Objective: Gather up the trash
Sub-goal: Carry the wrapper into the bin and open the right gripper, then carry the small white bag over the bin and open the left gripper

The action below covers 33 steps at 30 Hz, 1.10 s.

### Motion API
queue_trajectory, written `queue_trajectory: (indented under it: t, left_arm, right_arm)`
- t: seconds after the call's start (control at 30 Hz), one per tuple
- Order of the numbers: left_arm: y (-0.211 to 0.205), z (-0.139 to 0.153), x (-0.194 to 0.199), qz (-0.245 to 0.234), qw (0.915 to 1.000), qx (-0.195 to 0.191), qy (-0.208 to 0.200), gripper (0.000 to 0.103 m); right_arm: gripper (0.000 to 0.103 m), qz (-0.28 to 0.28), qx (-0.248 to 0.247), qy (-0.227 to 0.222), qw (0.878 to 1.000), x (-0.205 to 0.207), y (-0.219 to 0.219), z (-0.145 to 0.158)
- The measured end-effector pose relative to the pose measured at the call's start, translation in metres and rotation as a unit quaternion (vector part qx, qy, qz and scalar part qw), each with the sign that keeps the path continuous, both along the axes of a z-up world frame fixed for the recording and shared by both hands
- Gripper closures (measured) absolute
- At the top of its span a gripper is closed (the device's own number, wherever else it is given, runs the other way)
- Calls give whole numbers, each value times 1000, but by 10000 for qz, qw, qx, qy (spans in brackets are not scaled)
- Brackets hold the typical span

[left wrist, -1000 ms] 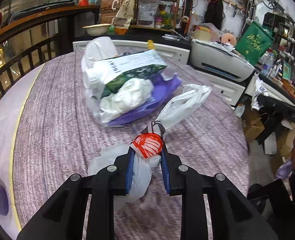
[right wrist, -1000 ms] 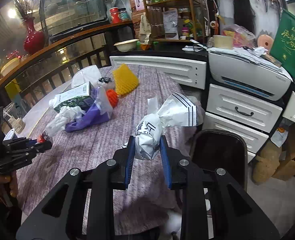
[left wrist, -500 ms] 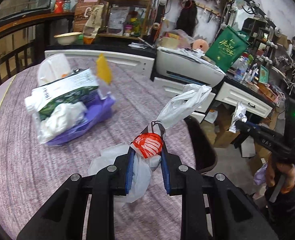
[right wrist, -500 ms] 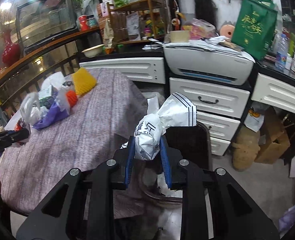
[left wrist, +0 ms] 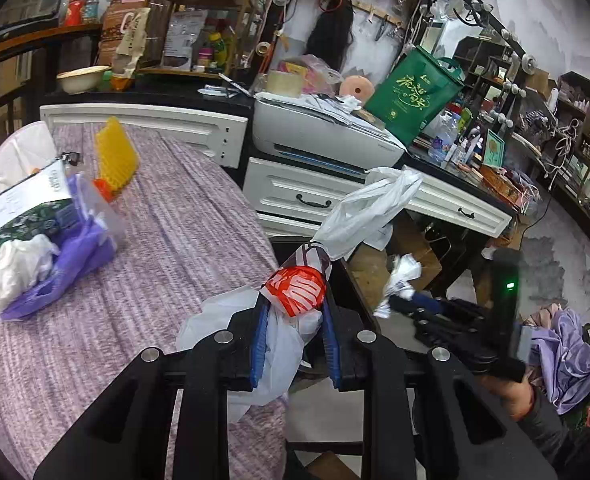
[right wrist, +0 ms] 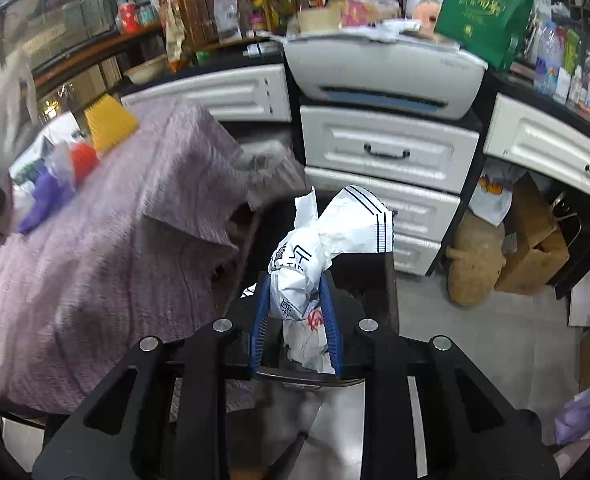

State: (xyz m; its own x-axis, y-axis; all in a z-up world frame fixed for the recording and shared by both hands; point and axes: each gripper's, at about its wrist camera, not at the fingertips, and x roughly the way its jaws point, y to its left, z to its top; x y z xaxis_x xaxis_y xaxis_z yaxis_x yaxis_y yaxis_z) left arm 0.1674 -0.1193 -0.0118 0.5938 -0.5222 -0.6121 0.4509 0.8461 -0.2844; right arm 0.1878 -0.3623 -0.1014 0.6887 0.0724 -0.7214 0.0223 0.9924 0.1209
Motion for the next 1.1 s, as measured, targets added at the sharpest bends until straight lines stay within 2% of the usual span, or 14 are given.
queue_trajectory:
  t: [0.2,0.37,0.47,0.53,0.8,0.9,1.1]
  left_arm:
    - [-18,-10,11,-116,9994,-151,285,79]
    - [-36,-17,13,-229,9990,-81,375,79]
    - [-46,-21,14,-313,9986,-31,420,79]
    - [-53,-24,16,-368,9983,13,442,79]
    - [-86,-42,21,-618,9960,176,614,79]
    - [-101,-52,26,-699,9946,285,707,79]
    - [-127,-72,42,-764,9913,566,912,79]
  right_arm:
    - [77,-15,26,484,9988,32,1,-46]
    - [77,-156,8,761,9970,48,-3,-79]
    - [65,-305,96,908,9954,52,-10,-97]
    - [46,-409,181,961,9944,51,-15,-105]
    - [45,-844,347,866,9921,24,-40,-100]
    - [36,-1115,362,760,9902,10,-58,-93]
    - [36,-1516,388,598,9859,-21,-88,-83]
